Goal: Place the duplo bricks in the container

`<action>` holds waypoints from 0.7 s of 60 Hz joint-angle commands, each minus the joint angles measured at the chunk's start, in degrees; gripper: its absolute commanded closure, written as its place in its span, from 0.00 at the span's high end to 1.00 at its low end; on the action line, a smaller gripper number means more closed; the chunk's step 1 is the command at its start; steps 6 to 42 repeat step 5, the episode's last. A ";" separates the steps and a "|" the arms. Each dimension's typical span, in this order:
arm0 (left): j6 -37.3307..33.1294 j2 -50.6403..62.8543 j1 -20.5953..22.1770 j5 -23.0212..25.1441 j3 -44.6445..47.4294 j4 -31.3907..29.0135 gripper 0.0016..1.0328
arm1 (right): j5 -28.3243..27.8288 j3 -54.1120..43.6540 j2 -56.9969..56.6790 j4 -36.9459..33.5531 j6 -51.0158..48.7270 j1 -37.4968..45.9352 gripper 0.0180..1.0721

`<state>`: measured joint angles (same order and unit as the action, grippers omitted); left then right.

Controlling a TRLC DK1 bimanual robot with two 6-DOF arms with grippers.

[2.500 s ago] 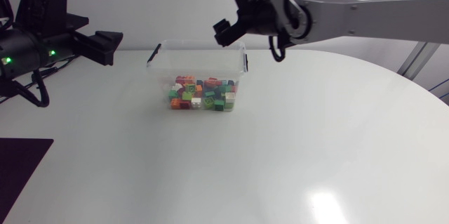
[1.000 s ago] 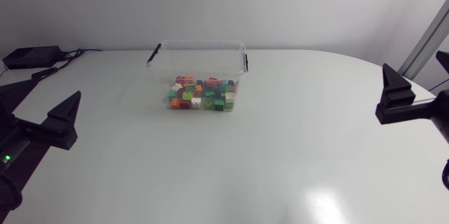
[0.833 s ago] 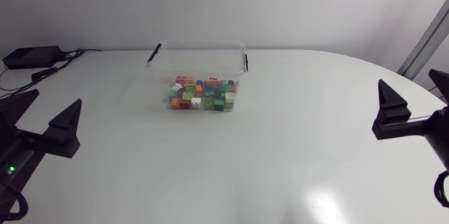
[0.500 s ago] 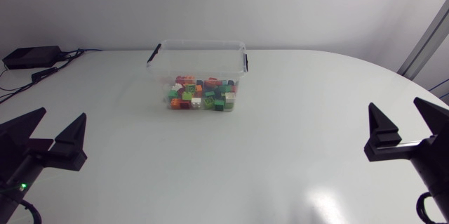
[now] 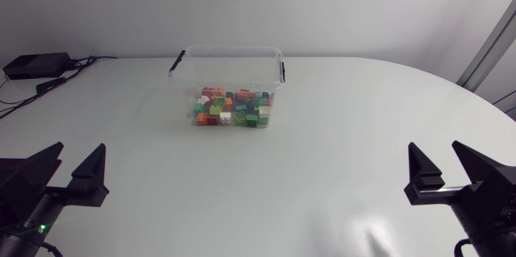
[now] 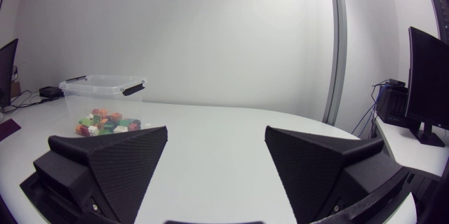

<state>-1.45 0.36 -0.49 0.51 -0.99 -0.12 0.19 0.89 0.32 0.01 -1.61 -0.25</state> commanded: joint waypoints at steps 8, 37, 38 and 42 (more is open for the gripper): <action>1.45 -0.36 0.49 -0.51 0.99 0.12 0.95 | -0.19 -0.89 -0.32 -0.01 1.61 0.25 0.95; 1.45 -0.36 0.49 -0.51 0.99 0.12 0.95 | -0.19 -0.89 -0.32 -0.01 1.61 0.25 0.95; 1.45 -0.36 0.49 -0.51 0.99 0.12 0.95 | -0.19 -0.89 -0.32 -0.01 1.61 0.25 0.95; 1.45 -0.36 0.49 -0.51 0.99 0.12 0.95 | -0.19 -0.89 -0.32 -0.01 1.61 0.25 0.95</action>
